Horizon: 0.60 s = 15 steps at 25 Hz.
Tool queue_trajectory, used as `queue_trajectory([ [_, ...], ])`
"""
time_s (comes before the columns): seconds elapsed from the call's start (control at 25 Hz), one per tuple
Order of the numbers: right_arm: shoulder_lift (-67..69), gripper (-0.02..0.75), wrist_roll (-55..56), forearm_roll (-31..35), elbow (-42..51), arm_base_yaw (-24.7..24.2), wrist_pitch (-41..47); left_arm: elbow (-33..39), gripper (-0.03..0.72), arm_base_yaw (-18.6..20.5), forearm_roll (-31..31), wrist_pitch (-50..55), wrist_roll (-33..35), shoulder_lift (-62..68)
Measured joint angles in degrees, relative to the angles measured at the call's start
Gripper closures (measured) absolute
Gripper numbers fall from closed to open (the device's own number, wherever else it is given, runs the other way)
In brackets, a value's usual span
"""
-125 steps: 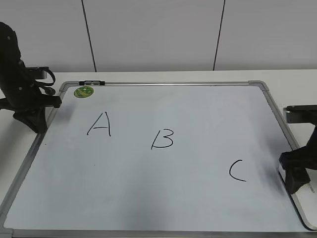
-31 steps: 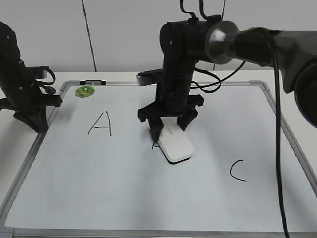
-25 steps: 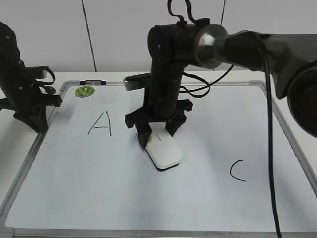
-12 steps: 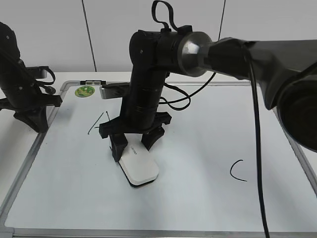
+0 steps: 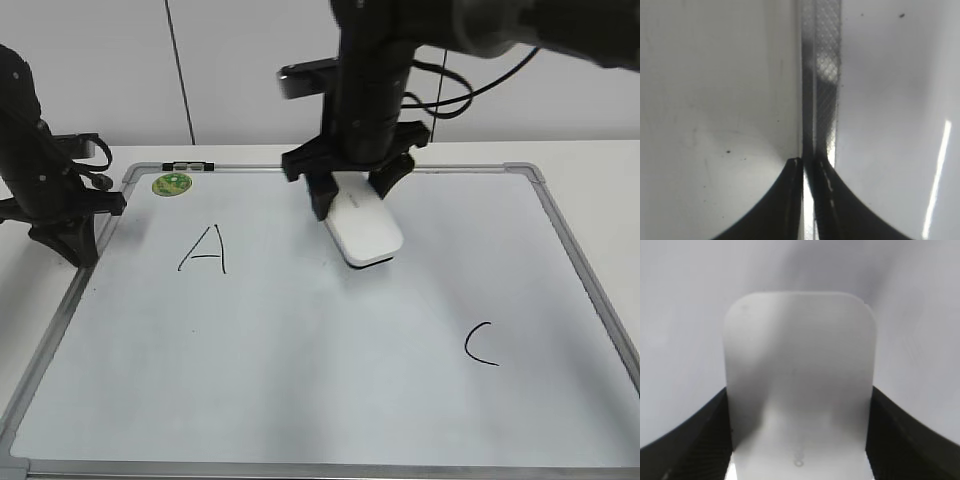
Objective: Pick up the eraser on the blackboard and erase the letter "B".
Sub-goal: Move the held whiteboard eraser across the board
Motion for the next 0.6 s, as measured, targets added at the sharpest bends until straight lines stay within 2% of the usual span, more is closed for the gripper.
queue_trajectory([
  [0.32,-6.59,0.209,1.06,-2.75,8.7,-14.06,0.07,0.0,0.617,0.0,-0.05,0.0,0.0,0.0],
  [0.6,-8.42,0.209,-0.99,-2.61,10.19,-24.06,0.12,0.0,0.615,0.0,-0.19,-0.04,0.0,0.0],
])
